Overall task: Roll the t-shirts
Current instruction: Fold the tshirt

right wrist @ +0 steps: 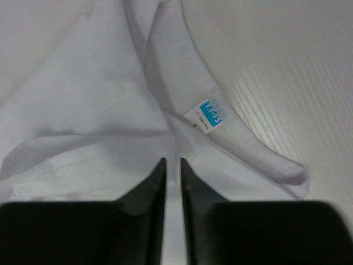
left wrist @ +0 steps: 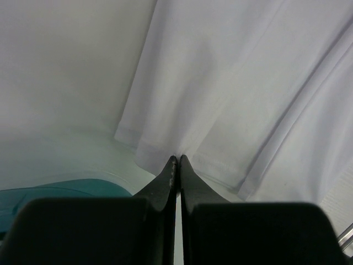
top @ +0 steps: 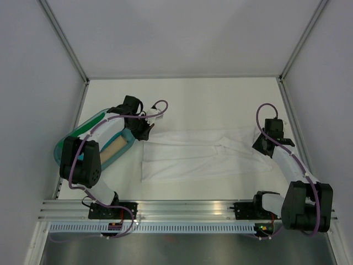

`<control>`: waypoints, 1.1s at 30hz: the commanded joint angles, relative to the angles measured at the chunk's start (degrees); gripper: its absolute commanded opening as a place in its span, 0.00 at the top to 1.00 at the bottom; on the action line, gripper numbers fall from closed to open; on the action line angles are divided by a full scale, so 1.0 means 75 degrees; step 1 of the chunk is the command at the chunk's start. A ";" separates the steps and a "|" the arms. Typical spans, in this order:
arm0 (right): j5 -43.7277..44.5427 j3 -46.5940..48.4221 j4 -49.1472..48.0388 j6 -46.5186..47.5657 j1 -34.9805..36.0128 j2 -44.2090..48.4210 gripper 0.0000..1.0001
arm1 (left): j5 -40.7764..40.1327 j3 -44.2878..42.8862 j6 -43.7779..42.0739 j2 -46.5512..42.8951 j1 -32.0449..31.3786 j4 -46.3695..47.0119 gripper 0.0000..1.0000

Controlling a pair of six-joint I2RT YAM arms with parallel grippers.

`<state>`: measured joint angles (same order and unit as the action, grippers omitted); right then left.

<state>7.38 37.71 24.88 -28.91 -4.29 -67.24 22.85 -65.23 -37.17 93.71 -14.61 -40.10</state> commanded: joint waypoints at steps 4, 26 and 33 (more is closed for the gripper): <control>0.0282 -0.0036 0.0174 -0.0318 -0.0552 0.0375 0.48 | 0.0163 0.0178 -0.0785 -0.0049 -0.0173 0.0120 0.97; 0.0387 0.2519 -0.0400 0.0561 0.2858 -0.3221 0.42 | 0.0129 0.0225 -0.0787 0.0033 -0.0290 0.0038 0.96; 0.0282 0.1909 -0.0681 0.0280 0.2893 -0.2812 0.90 | 0.0141 0.0225 -0.0822 0.0067 -0.0302 0.0038 0.97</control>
<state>8.38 53.30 21.08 -25.32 17.12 -90.98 22.79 -63.68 -41.34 93.82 -16.60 -40.14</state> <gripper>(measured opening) 0.170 0.036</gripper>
